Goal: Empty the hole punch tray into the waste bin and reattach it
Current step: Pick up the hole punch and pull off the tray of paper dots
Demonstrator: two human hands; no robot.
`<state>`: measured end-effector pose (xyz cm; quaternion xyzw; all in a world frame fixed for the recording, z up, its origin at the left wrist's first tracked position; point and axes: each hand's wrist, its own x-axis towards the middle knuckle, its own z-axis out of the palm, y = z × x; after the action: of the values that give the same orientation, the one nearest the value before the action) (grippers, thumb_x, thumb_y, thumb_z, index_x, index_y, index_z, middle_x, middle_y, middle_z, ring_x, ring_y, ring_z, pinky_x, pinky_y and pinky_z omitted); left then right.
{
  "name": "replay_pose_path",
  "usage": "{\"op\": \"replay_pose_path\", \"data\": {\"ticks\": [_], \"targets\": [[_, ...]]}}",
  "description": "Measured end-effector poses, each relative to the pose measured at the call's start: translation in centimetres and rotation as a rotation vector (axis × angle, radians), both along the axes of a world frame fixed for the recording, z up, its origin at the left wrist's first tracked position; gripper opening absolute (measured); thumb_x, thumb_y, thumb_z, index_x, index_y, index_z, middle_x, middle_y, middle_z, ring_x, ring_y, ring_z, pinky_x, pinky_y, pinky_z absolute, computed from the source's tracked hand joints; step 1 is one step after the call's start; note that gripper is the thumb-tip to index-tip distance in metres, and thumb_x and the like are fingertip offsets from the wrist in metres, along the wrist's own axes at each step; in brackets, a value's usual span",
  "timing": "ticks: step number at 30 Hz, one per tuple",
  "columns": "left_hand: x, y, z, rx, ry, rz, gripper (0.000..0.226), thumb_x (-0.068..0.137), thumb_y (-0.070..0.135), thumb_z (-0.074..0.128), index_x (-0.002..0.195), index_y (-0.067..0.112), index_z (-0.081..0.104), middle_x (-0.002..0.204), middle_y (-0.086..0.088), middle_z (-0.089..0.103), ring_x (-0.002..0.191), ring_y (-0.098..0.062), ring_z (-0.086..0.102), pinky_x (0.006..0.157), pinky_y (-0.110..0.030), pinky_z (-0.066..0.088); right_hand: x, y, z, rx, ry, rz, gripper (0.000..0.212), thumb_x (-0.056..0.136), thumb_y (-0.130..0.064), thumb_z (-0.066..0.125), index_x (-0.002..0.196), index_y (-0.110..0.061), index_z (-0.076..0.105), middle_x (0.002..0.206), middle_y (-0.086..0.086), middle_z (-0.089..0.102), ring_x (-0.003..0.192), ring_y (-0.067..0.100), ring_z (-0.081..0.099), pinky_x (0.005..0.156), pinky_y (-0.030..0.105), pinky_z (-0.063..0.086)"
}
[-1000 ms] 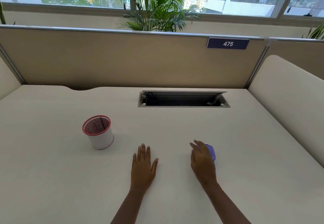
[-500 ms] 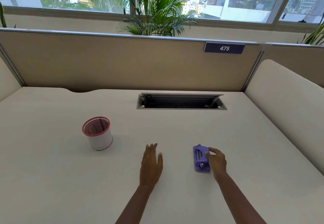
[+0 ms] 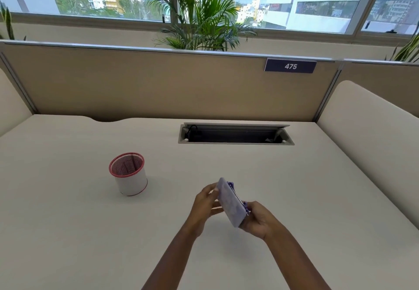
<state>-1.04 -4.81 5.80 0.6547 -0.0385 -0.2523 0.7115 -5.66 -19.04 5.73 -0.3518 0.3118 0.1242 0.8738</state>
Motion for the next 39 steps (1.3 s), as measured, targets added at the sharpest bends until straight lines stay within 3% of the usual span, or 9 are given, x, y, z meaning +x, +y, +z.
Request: {"op": "replay_pose_path", "data": {"ticks": [5, 9, 12, 16, 19, 25, 29, 33, 39], "targets": [[0.0, 0.4, 0.6, -0.008, -0.068, 0.061, 0.031, 0.094, 0.015, 0.051, 0.118, -0.003, 0.056, 0.101, -0.018, 0.065, 0.081, -0.025, 0.065, 0.058, -0.019, 0.057, 0.1, 1.3, 0.1, 0.108, -0.025, -0.024, 0.049, 0.094, -0.016, 0.045, 0.063, 0.007, 0.075, 0.065, 0.019, 0.075, 0.052, 0.028, 0.071, 0.048, 0.032, 0.06], [-0.2, 0.1, 0.9, 0.023, -0.086, 0.091, 0.026, 0.092, 0.013, 0.054, 0.111, -0.004, 0.059, 0.088, -0.012, 0.063, 0.07, -0.017, 0.063, 0.051, -0.016, 0.054, -0.2, 1.9, 0.5, 0.129, 0.04, 0.018, 0.041, 0.087, -0.018, 0.051, 0.063, 0.007, 0.073, 0.058, 0.017, 0.071, 0.044, 0.027, 0.066, 0.047, 0.03, 0.058], [-0.4, 0.0, 0.9, 0.017, -0.046, 0.133, 0.022, 0.096, 0.02, 0.046, 0.097, 0.006, 0.063, 0.096, -0.012, 0.066, 0.076, -0.02, 0.065, 0.055, -0.017, 0.055, -0.4, 2.0, 1.3, 0.032, 0.053, 0.044, 0.031, 0.078, -0.02, 0.057, 0.063, 0.0, 0.074, 0.057, 0.011, 0.071, 0.054, 0.022, 0.063, 0.048, 0.025, 0.056], [-0.9, -0.5, 0.9, -0.038, 0.058, 0.105, 0.044, 0.101, 0.036, 0.024, 0.103, 0.014, 0.062, 0.105, -0.01, 0.064, 0.088, -0.023, 0.064, 0.067, -0.018, 0.056, -0.2, 2.0, 2.4, -0.227, 0.093, 0.09, 0.024, 0.086, -0.031, 0.061, 0.079, -0.01, 0.07, 0.069, 0.007, 0.067, 0.066, 0.019, 0.058, 0.056, 0.03, 0.046], [-1.1, -0.7, 1.1, -0.096, 0.176, 0.115, 0.052, 0.1, 0.039, 0.02, 0.116, 0.006, 0.057, 0.109, -0.015, 0.061, 0.099, -0.029, 0.059, 0.087, -0.033, 0.05, -0.5, 2.5, 2.8, -0.368, 0.053, 0.131, 0.018, 0.086, -0.026, 0.061, 0.085, -0.009, 0.066, 0.083, 0.01, 0.064, 0.074, 0.021, 0.056, 0.06, 0.03, 0.047], [-1.0, -0.6, 1.3, -0.234, 0.417, 0.233, 0.042, 0.097, 0.038, 0.036, 0.077, 0.011, 0.061, 0.07, -0.01, 0.065, 0.069, -0.023, 0.058, 0.062, -0.032, 0.048, -0.9, 4.3, 3.6, -0.584, -0.11, 0.159, 0.014, 0.091, -0.016, 0.054, 0.082, -0.015, 0.064, 0.077, 0.003, 0.062, 0.069, 0.013, 0.057, 0.059, 0.02, 0.045], [-1.2, -0.3, 1.3, -0.388, 0.581, 0.264, 0.04, 0.096, 0.037, 0.039, 0.076, 0.01, 0.061, 0.062, -0.013, 0.066, 0.067, -0.026, 0.055, 0.06, -0.032, 0.047, -0.9, 5.0, 4.0, -0.714, -0.165, 0.193, 0.012, 0.092, -0.015, 0.052, 0.095, -0.009, 0.062, 0.076, 0.002, 0.062, 0.067, 0.012, 0.058, 0.059, 0.019, 0.049], [-1.2, -0.1, 1.5, -0.423, 0.608, 0.252, 0.043, 0.094, 0.035, 0.036, 0.073, 0.007, 0.061, 0.045, -0.011, 0.067, 0.066, -0.027, 0.054, 0.058, -0.033, 0.046, -0.7, 5.4, 4.6, -0.752, -0.185, 0.186, 0.011, 0.091, -0.013, 0.053, 0.083, -0.015, 0.061, 0.073, 0.0, 0.061, 0.063, 0.01, 0.057, 0.055, 0.016, 0.049], [-1.1, 0.1, 1.6, -0.452, 0.62, 0.224, 0.042, 0.094, 0.033, 0.035, 0.078, 0.006, 0.063, 0.051, -0.012, 0.07, 0.068, -0.028, 0.058, 0.056, -0.031, 0.053, -0.8, 5.5, 4.5, -0.769, -0.214, 0.138, 0.008, 0.088, -0.014, 0.057, 0.089, -0.008, 0.063, 0.073, 0.003, 0.06, 0.063, 0.014, 0.056, 0.059, 0.022, 0.048]]}}
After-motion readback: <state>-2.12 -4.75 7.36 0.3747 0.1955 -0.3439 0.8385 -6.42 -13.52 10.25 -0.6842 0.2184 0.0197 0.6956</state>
